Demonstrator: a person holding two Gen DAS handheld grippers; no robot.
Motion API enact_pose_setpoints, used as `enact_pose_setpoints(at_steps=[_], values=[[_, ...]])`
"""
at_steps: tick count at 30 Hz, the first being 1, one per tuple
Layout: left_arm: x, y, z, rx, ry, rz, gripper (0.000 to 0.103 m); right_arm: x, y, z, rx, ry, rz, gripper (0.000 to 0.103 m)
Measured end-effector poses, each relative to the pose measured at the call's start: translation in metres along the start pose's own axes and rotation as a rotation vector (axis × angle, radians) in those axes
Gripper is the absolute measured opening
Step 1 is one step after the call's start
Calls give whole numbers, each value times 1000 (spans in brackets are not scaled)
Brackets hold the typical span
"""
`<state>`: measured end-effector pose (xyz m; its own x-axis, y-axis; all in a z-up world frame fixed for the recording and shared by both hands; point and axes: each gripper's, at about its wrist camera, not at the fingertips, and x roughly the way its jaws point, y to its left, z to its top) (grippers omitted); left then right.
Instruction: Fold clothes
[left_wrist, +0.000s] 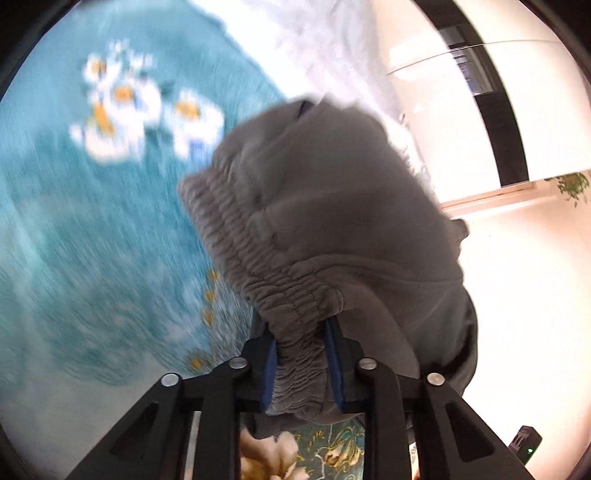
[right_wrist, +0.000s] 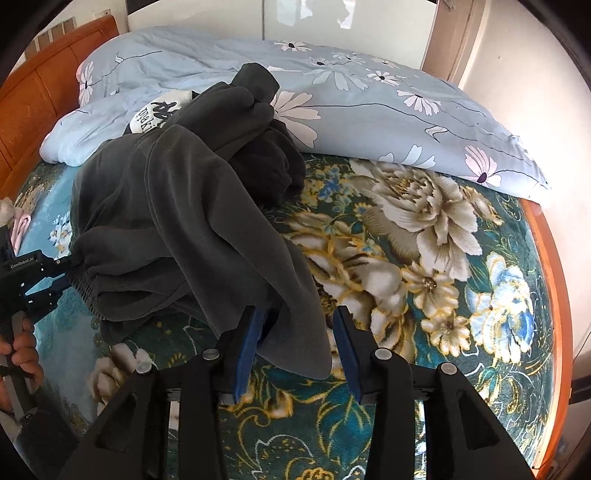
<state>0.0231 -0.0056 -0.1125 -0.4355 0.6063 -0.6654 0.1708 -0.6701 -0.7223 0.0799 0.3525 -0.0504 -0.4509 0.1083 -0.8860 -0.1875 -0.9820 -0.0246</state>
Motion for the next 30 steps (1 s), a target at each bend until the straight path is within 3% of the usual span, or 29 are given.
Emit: enact_pose_setpoints(at_steps=[6,11,15,22,26,29,30], values=[[-84,9,42,83,-146,117,18,-13,15,-4,0,-19,92,43],[-160,66,73,-6,-259,243,18,-11,36,-12,-34,-3,145,43],[-203,122,89,-73,-276,363,17,-1,60,-21,-69,41,231,43],[-189,188,93,-130,-226,431,17,13,148,-45,-330,101,373,55],[-184,196,91,-107,-206,434,21,22,183,-58,-437,127,398,56],[-190,199,90,-103,-200,402,34,33,171,-58,-326,146,421,56],[-192,203,87,-108,-193,402,49,38,164,-57,-276,152,430,57]])
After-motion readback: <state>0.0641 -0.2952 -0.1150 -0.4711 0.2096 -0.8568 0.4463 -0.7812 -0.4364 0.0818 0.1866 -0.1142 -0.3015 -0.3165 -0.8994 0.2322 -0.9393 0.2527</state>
